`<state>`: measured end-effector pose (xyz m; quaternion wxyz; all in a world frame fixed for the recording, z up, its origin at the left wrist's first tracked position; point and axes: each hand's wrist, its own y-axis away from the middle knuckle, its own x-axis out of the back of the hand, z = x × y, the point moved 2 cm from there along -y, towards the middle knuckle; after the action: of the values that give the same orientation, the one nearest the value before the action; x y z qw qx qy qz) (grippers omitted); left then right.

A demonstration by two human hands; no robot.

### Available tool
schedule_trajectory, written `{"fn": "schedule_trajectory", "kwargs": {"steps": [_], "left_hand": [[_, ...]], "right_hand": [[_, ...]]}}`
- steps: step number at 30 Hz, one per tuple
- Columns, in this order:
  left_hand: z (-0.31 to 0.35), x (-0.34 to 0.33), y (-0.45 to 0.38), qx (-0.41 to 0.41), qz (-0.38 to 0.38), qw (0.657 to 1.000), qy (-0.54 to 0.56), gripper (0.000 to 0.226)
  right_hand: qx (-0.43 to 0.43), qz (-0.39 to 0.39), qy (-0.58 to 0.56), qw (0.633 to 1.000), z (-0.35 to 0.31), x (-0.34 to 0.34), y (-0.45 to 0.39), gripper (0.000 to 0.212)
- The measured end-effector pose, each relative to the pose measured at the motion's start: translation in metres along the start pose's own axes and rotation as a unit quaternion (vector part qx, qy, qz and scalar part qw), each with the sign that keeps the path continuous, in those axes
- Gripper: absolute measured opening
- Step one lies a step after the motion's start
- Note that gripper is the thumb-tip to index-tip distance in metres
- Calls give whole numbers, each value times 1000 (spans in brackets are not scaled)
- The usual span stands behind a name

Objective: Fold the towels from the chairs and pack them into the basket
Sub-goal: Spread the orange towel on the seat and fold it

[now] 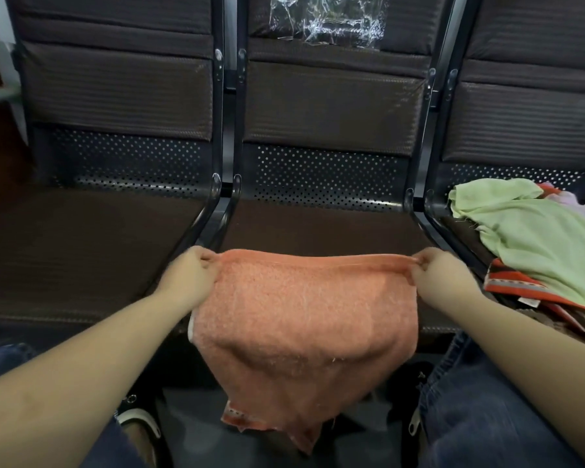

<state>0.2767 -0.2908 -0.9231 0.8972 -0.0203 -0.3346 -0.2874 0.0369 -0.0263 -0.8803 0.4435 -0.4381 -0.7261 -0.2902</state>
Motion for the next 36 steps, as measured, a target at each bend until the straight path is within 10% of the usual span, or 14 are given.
{"fn": "schedule_trajectory", "kwargs": {"steps": [4, 8, 19, 36], "left_hand": [[10, -36, 35, -36, -154, 957, -242, 91], [8, -51, 44, -30, -183, 884, -428, 95], [21, -61, 17, 26, -203, 875, -440, 105], [37, -97, -99, -29, -136, 903, -407, 104]], "right_hand": [[44, -190, 50, 980, -15, -23, 27, 88], [78, -251, 242, 934, -20, -45, 36, 82], [-58, -316, 265, 909, -44, -69, 7, 101], [21, -212, 219, 952, -33, -110, -108, 95]]}}
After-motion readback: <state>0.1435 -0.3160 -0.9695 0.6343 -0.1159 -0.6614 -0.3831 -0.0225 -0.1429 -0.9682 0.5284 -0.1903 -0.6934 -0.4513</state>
